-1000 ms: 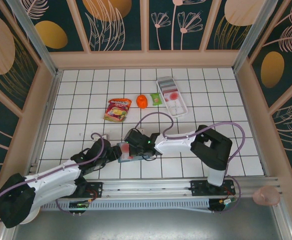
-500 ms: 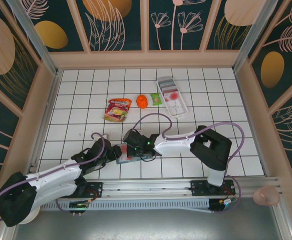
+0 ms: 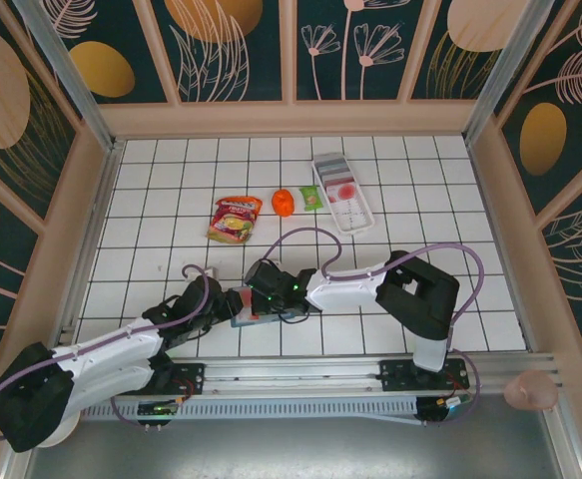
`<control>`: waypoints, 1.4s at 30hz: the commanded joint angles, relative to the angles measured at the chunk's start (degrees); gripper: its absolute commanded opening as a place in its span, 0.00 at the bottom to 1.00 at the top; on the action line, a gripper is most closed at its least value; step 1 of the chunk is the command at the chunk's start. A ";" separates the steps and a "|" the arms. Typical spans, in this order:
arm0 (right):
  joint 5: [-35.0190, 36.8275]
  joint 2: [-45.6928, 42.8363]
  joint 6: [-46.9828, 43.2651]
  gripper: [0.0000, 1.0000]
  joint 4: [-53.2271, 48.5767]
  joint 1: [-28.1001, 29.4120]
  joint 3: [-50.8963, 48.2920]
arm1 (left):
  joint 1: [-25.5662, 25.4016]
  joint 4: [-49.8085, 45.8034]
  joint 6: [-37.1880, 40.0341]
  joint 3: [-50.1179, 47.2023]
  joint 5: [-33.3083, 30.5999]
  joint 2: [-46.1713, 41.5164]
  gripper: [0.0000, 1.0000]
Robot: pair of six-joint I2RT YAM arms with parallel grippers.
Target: Put the credit cards into the card holder
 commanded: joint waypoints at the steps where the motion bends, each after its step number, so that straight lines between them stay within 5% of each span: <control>1: 3.54 -3.64 -0.12 0.00 -0.05 0.82 -0.73 | -0.33 4.09 -1.53 -2.20 3.58 2.23 0.40; 5: 10.07 -8.37 -1.41 0.00 -5.48 0.18 -1.93 | -0.37 2.27 -1.29 -1.43 3.15 2.10 0.40; 17: 11.58 -7.74 -1.57 0.00 -10.05 -2.72 -7.46 | -0.37 -0.78 1.35 1.12 3.62 3.90 0.41; 21: 10.71 -6.16 -1.59 0.00 -9.76 -2.66 -7.62 | -0.37 -8.42 3.36 4.54 0.34 4.69 0.43; 33: 8.69 -5.78 -0.75 0.00 -5.64 -2.39 -11.12 | -0.37 -5.92 3.37 6.50 6.14 11.86 0.43; 42: 7.48 -5.06 0.63 0.00 -3.10 -2.18 -14.78 | -0.36 -1.38 0.86 6.36 11.28 5.19 0.44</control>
